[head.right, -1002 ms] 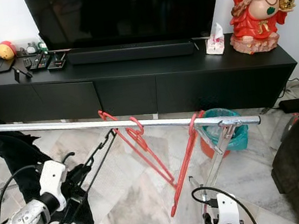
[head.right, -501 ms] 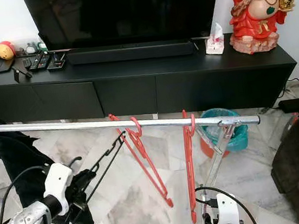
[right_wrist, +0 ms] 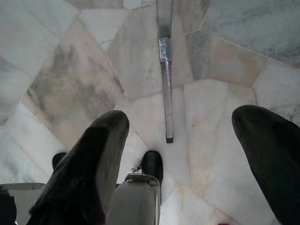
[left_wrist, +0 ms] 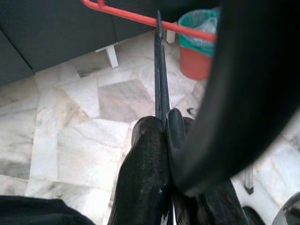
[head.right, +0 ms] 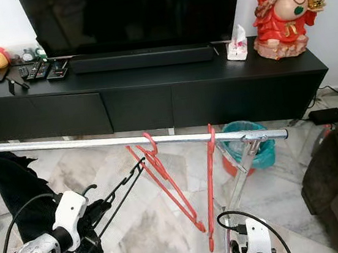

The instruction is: Hang hanger

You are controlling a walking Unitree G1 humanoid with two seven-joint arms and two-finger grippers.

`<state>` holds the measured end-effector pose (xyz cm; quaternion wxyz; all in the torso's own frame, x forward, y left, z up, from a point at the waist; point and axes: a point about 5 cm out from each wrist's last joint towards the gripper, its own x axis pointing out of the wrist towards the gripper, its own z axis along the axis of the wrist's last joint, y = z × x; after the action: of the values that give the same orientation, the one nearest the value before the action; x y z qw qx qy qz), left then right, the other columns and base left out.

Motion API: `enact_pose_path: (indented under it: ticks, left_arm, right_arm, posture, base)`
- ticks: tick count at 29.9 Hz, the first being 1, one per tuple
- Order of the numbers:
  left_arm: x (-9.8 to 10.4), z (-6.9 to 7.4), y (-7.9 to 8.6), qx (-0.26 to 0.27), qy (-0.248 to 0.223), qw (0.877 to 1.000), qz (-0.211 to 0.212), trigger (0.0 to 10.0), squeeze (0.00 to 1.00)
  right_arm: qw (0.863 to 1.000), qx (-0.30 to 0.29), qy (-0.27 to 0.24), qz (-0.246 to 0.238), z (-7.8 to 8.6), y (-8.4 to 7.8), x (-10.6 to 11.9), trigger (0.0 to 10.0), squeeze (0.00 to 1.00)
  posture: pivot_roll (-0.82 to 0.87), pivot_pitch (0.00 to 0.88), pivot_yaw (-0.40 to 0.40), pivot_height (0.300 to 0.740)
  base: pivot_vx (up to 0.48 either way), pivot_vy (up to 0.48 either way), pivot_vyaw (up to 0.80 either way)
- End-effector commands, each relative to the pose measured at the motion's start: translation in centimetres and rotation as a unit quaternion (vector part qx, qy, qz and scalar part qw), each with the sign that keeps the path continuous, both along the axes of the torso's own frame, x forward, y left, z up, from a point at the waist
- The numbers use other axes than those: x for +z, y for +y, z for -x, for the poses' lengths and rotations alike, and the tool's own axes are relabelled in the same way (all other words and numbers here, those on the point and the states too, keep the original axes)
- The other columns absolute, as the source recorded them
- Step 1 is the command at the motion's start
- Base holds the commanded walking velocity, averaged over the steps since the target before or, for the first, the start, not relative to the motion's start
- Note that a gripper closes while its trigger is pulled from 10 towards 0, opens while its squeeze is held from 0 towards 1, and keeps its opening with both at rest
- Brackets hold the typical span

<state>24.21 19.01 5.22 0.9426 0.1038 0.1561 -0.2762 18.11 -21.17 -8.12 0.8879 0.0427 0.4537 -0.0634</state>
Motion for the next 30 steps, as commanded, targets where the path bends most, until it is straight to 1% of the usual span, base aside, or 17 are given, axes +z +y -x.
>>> enact_pose_path:
  ticks: [1,6,13,19,23,30]
  left_arm:
    - [-0.6,0.4,0.1,-0.004,0.015,1.0,-0.016,10.0,0.0]
    - [-1.0,0.4,0.2,0.002,0.018,0.999,-0.028,10.0,0.0]
    - [-1.0,0.3,0.1,0.012,0.013,0.999,-0.028,10.0,0.0]
    - [-0.6,0.2,0.3,0.019,0.003,1.0,-0.01,10.0,0.0]
    - [-0.5,0.2,0.4,0.019,-0.001,1.0,-0.008,10.0,0.0]
    - [0.2,0.0,0.1,0.023,-0.017,0.999,0.016,10.0,0.0]
  right_arm:
    - [1.0,0.005,0.0,0.004,-0.1,-0.2,0.1,10.0,0.0]
    - [1.0,0.006,0.0,0.003,-0.2,-0.2,0.1,10.0,0.0]
    - [1.0,0.007,0.0,0.004,-0.2,-0.2,0.1,10.0,0.0]
    - [1.0,0.01,0.0,0.004,-0.2,-0.3,0.1,10.0,0.0]
    - [1.0,0.01,0.0,0.004,-0.2,-0.3,0.1,10.0,0.0]
    - [1.0,0.011,0.001,0.004,-0.2,-0.3,0.1,10.0,0.0]
  posture:
    - [0.0,0.008,-0.023,0.74]
    - [0.0,0.008,-0.024,0.74]
    - [0.0,0.008,-0.03,0.74]
    - [0.0,0.008,-0.032,0.74]
    - [0.0,0.008,-0.032,0.74]
    - [0.0,0.009,-0.033,0.74]
  base:
    - [0.0,0.0,0.0]
    - [0.0,0.0,0.0]
    - [0.0,0.0,0.0]
    - [0.0,0.0,0.0]
    - [0.0,0.0,0.0]
    - [0.0,0.0,0.0]
